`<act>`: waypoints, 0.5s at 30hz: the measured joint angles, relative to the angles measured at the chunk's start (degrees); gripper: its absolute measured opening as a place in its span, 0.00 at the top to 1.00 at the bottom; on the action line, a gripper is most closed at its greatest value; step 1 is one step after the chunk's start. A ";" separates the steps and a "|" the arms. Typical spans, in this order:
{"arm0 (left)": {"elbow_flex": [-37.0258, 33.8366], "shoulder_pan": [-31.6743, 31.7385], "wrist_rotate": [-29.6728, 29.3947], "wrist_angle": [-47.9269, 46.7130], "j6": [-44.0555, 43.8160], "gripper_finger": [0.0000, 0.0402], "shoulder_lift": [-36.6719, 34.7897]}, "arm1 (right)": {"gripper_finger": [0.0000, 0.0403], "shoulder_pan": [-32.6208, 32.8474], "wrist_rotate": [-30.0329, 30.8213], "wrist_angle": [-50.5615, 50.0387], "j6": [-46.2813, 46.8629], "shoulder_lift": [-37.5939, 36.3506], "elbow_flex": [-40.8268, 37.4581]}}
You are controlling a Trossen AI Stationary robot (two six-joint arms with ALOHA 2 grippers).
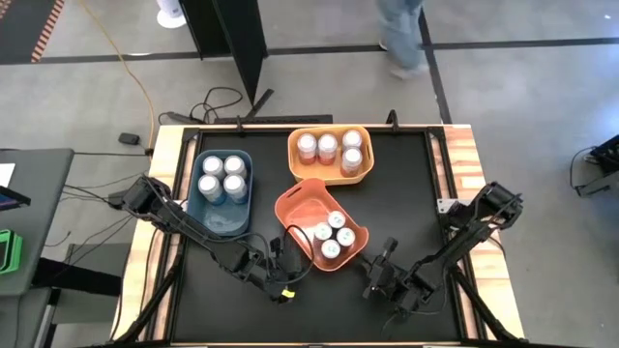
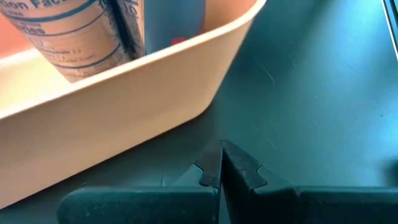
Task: Sort soda cans
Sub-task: Move the orange bin
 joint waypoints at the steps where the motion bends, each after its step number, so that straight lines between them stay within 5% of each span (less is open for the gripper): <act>1: 0.00 0.00 -0.02 0.00 -0.02 1.00 -0.02 | 0.99 -0.05 -0.04 -1.38 0.00 -0.34 0.00; 15: 0.00 0.00 0.00 -0.24 0.18 1.00 0.00 | 0.99 -3.61 -1.24 -16.70 -0.09 -1.62 0.00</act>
